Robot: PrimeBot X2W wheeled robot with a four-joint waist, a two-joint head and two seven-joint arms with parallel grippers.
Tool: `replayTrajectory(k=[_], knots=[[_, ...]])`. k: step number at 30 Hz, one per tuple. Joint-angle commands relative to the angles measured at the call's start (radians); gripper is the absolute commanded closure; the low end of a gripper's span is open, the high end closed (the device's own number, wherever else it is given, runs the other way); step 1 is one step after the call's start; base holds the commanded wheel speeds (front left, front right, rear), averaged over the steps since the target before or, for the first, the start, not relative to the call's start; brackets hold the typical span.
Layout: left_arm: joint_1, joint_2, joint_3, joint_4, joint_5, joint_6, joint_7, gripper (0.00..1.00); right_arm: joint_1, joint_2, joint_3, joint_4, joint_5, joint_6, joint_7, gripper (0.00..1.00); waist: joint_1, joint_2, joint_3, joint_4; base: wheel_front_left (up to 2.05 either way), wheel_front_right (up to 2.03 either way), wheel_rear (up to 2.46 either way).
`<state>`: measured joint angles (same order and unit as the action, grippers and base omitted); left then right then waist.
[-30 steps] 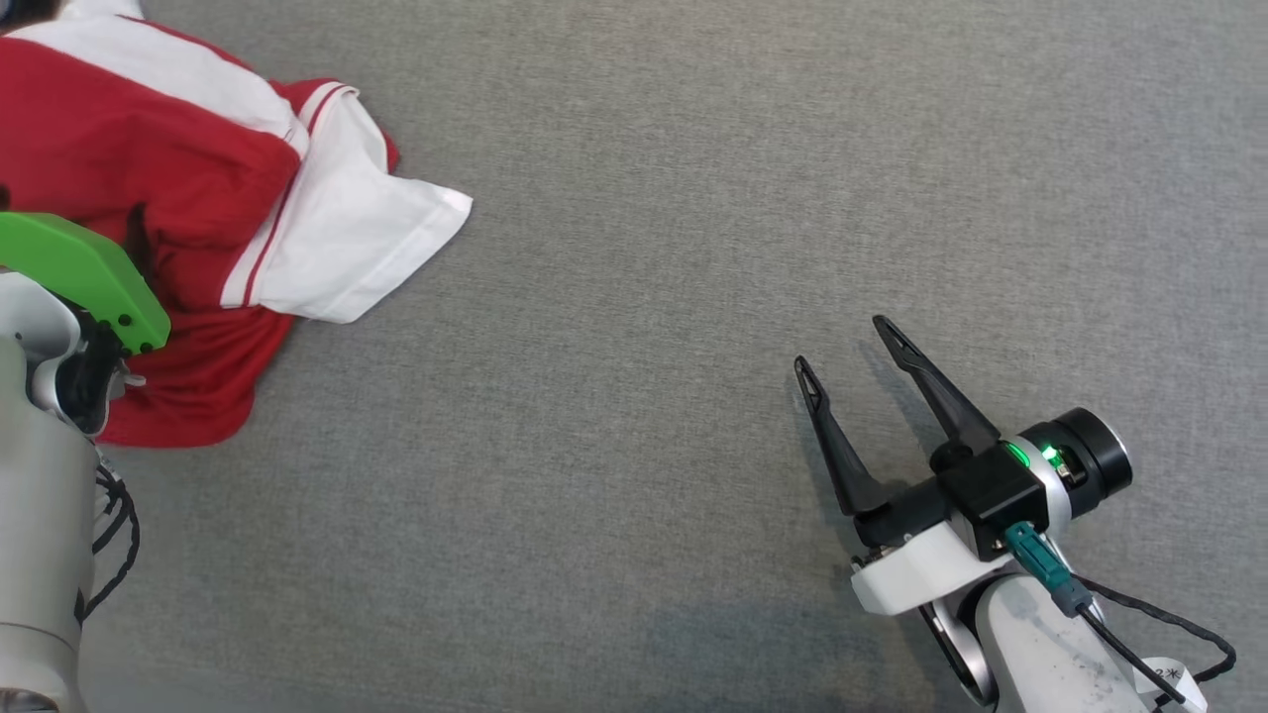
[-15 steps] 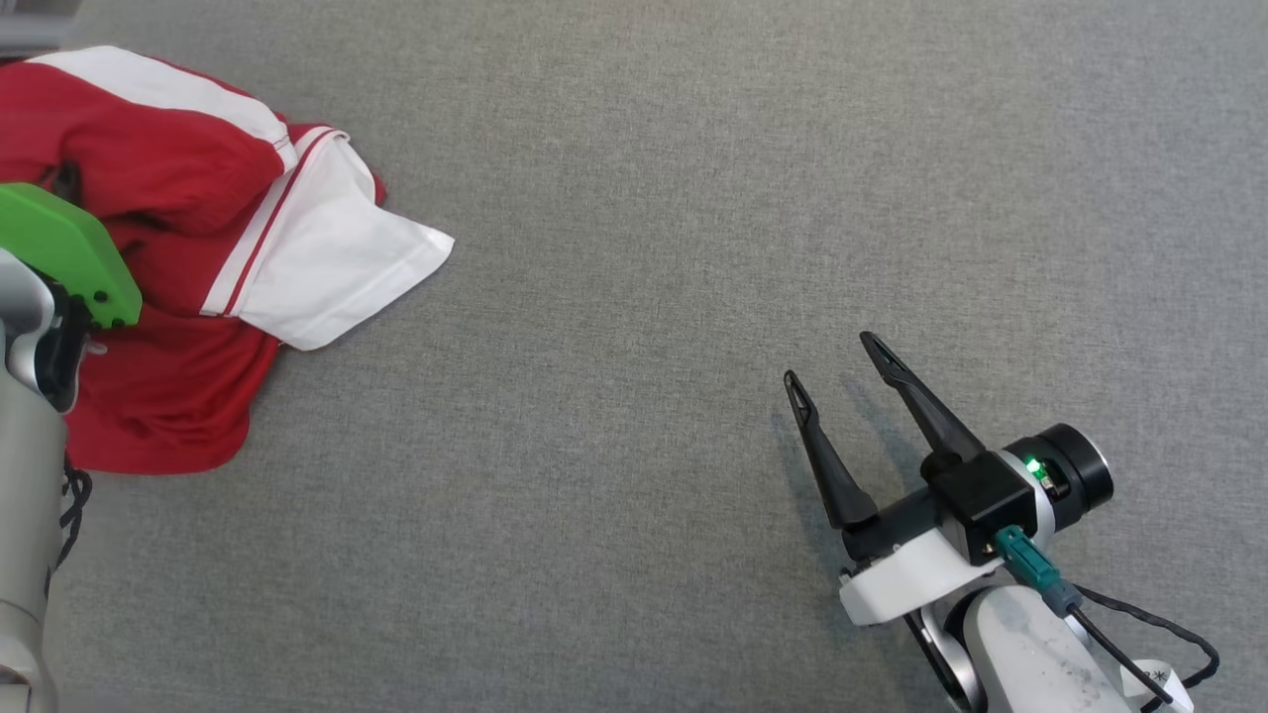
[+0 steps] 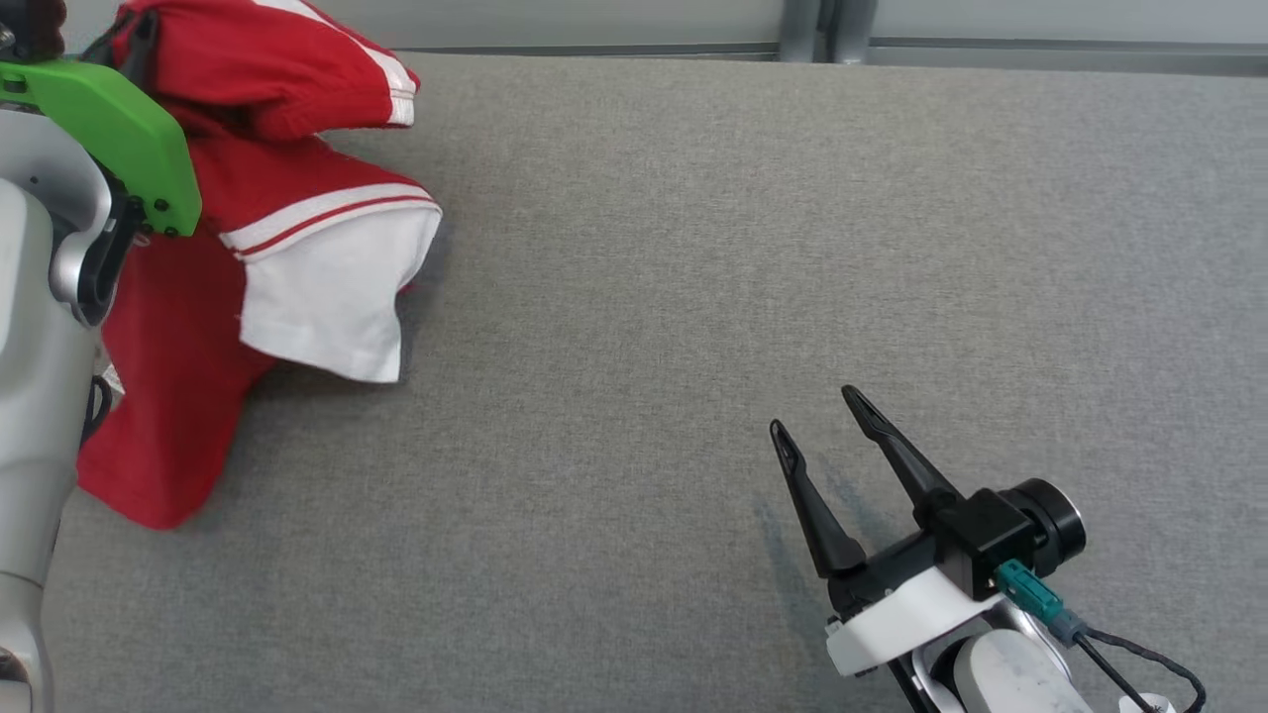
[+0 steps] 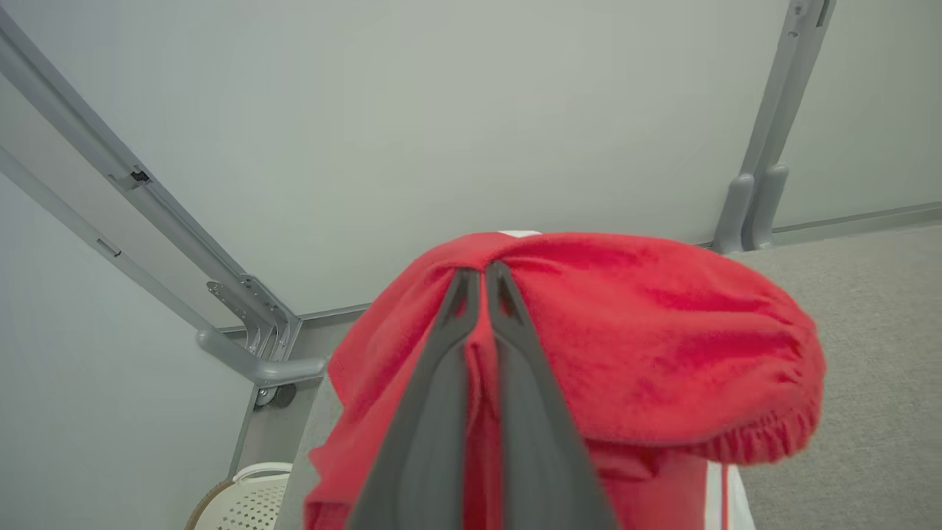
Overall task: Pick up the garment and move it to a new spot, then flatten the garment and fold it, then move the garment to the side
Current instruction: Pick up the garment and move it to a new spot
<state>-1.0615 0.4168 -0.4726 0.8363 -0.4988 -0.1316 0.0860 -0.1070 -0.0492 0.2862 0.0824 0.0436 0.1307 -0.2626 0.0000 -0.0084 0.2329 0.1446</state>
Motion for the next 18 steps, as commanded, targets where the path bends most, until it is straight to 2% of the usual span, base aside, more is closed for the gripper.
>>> replayTrajectory(k=[1, 6, 14, 18], knots=[[0.010, 0.008, -0.004, -0.029, -0.011, 0.002, 0.006, 1.00, 0.012, -0.003, 0.001, -0.004, 0.008, 0.000, -0.004, 0.00, 0.0000, 0.0084, -0.032, -0.047, 0.00, 0.00, 0.00], [0.061, -0.006, -0.034, -0.219, -0.048, 0.002, 0.052, 1.00, 0.025, -0.002, -0.018, -0.009, 0.025, 0.000, -0.004, 0.00, 0.0000, 0.0084, -0.042, -0.091, 0.00, 0.00, 0.00], [0.202, -0.096, -0.118, -0.543, -0.092, 0.023, 0.144, 1.00, 0.026, -0.002, -0.030, -0.016, 0.048, 0.000, -0.004, 0.00, 0.0000, 0.0084, -0.043, -0.159, 0.00, 0.00, 0.00], [0.250, -0.129, -0.162, -0.640, -0.087, 0.042, 0.176, 1.00, 0.021, -0.002, -0.032, -0.020, 0.055, 0.000, -0.004, 0.00, 0.0000, 0.0084, -0.038, -0.187, 0.00, 0.00, 0.00]])
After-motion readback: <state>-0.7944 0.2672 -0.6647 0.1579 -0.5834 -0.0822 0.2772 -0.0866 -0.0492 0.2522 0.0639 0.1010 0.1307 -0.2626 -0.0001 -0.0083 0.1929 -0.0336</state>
